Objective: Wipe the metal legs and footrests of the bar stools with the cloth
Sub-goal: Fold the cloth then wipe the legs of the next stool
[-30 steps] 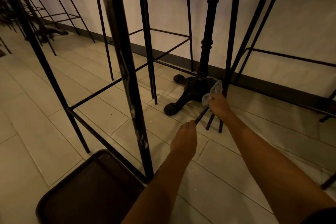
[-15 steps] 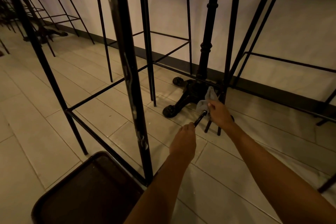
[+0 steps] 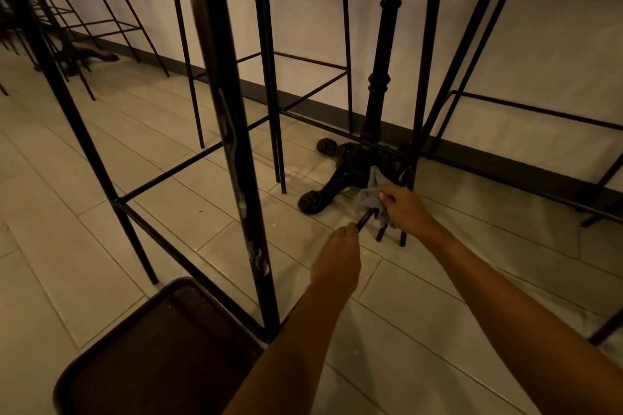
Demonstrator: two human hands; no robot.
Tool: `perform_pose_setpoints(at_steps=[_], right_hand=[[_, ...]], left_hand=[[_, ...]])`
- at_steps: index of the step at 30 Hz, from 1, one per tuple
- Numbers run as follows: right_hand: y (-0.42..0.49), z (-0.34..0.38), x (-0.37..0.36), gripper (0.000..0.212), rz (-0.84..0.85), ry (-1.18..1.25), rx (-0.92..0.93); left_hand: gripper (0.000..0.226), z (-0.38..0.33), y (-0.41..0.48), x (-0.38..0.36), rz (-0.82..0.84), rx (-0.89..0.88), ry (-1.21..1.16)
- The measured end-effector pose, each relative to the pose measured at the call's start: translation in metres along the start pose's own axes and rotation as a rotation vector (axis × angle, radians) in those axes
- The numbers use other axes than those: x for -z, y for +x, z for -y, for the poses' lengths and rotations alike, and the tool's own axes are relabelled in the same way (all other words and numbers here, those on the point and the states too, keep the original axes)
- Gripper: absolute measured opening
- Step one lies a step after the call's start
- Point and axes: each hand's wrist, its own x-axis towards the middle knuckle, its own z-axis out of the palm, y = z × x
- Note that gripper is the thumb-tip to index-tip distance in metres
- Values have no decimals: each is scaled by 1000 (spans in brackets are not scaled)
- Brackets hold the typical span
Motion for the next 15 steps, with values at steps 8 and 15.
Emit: perform_pose_setpoints(at_steps=[8,15], right_hand=[[11,-4,-7,33,-72,-35,0],[-19,2,-23,30,-31,34,76]], left_hand=[[43,2,0,-2,-36,-5,-5],[44,2,-1,-2,-32,-28,28]])
